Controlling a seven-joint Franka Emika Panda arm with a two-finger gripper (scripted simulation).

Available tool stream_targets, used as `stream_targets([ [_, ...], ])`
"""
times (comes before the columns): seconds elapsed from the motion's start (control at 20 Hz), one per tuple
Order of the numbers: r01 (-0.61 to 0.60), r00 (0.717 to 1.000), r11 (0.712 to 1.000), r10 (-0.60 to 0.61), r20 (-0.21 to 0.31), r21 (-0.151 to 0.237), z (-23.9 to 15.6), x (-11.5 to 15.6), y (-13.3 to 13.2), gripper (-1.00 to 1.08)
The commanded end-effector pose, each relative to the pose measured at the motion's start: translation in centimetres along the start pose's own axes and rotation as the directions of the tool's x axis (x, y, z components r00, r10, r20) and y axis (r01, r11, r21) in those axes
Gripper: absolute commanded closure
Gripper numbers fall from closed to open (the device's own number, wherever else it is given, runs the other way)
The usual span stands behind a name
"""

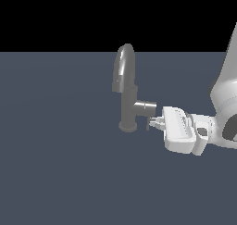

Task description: Turn on the faucet by rotating a designated handle.

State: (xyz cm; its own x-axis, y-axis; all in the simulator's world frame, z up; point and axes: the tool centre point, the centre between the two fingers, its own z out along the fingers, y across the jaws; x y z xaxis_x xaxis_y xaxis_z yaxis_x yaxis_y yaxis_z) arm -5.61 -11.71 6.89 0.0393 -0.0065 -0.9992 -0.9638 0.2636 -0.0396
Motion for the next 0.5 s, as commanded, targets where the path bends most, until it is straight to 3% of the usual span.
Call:
stream_targets([
  [0.0, -0.013, 1.0, 1.0, 0.013, -0.008, 0.008, -0.2, 1.0, -0.3, 1.08],
  [0.45, -0.028, 1.0, 1.0, 0.028, -0.006, 0.0, 0.5, 2.5, -2.5, 1.08],
])
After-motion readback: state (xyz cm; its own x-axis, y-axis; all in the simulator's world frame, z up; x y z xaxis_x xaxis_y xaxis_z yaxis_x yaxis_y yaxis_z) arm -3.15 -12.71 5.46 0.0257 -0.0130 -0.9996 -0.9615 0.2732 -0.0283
